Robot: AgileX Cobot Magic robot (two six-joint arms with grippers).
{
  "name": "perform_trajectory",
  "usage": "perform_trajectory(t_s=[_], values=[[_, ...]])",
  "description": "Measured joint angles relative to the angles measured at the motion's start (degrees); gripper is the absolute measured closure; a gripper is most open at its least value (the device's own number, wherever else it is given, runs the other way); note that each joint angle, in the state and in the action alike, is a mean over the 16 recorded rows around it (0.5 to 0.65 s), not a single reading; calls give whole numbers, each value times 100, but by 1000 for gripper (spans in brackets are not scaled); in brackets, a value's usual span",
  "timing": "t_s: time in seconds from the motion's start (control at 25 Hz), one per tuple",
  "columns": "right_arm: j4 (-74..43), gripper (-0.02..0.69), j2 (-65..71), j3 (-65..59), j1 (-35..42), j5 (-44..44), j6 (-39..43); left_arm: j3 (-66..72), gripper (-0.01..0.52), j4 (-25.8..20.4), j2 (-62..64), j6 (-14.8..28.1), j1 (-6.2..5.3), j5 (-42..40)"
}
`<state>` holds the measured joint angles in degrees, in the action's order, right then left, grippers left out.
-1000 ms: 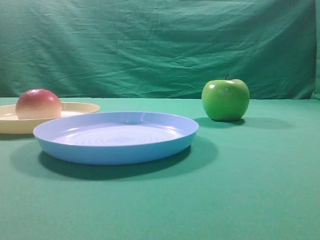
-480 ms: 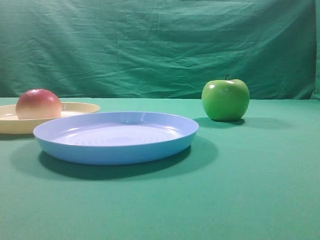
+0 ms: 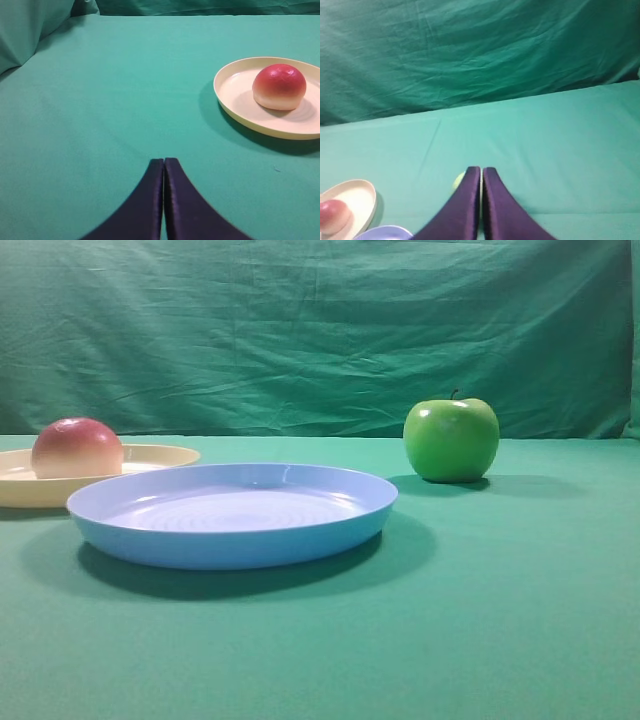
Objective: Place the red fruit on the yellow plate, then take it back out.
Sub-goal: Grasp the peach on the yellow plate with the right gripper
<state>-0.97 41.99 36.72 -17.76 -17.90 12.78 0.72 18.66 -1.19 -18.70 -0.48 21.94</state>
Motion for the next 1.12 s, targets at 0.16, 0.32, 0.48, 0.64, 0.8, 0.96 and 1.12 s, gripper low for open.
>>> perform_trajectory(t_s=[0.16,0.32,0.48,0.64,0.8,0.96,1.12], values=[[0,665,754,456,-400,-249,-117,0,514,0,0,0,0,0],[2,665,1553,928,-783,-515,-228,0,514,0,0,0,0,0],[5,665,2390,1413,-1094,-711,-296,0,514,0,0,0,0,0],[19,665,3205,1935,-1316,-809,-312,0,514,0,0,0,0,0],[70,665,3900,2471,-1481,-869,-312,0,514,0,0,0,0,0],[133,665,4391,2918,-1594,-790,-314,0,514,0,0,0,0,0],[197,665,4701,3269,-1697,-657,-437,0,514,0,0,0,0,0]])
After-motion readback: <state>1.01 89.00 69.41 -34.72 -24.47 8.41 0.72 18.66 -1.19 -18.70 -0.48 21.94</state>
